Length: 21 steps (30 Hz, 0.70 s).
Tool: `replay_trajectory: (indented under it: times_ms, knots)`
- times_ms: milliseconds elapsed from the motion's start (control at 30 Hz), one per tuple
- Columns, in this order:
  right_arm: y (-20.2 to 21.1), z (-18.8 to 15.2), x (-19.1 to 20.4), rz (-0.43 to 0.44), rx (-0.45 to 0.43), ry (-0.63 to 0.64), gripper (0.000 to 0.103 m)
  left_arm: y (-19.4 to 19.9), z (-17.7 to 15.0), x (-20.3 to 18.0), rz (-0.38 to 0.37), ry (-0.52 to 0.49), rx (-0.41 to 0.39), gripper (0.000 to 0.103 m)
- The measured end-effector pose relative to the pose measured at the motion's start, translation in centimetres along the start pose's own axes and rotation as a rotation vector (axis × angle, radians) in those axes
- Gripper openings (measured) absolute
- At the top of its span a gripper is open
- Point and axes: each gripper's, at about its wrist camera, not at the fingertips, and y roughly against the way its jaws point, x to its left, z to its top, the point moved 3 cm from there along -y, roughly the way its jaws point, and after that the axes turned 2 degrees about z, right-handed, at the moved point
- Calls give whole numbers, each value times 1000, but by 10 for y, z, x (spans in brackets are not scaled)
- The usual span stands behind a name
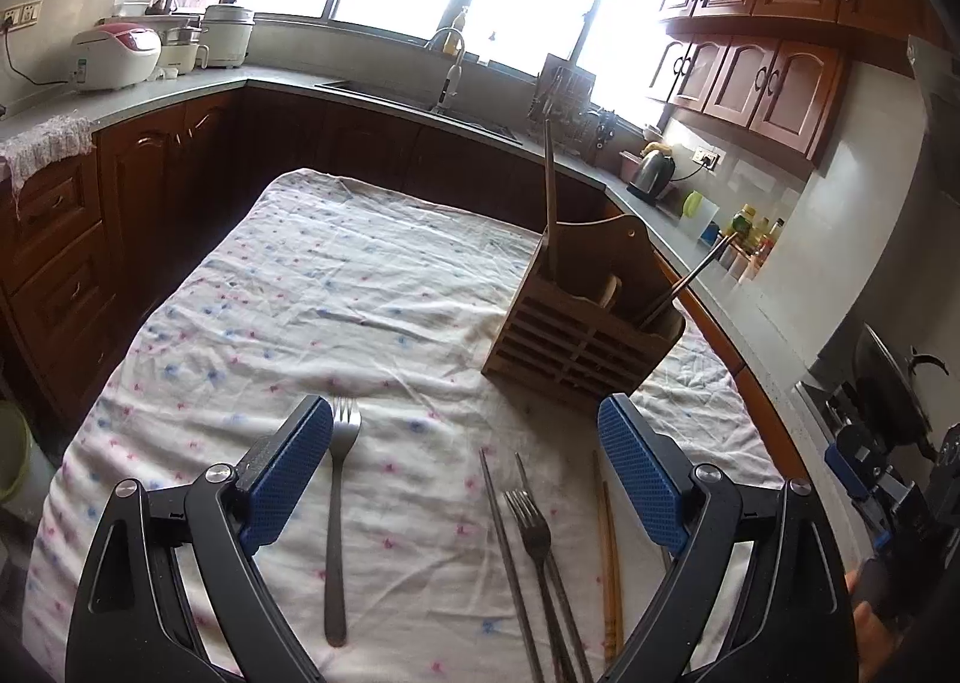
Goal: Organize utensils
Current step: 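Move both grippers back toward the forks and spoon on the cloth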
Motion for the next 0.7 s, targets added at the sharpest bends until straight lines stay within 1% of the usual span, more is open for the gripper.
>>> replay_trajectory:
  times_ms: [300,367,400,467,700]
  knots:
    - [15,-32,-2,-42,46,40,90,3,-38,5,22,-16,64,92]
    - [16,-40,-3,-51,61,49,91,2,-46,5,22,-15,81,92]
    - [16,-43,-4,-52,71,51,94,1,-49,6,22,-14,90,92]
    - [16,-50,-4,-51,90,57,97,-1,-54,6,27,-15,101,92]
    - [15,-62,-3,-52,116,88,97,-6,-63,6,42,-29,129,92]
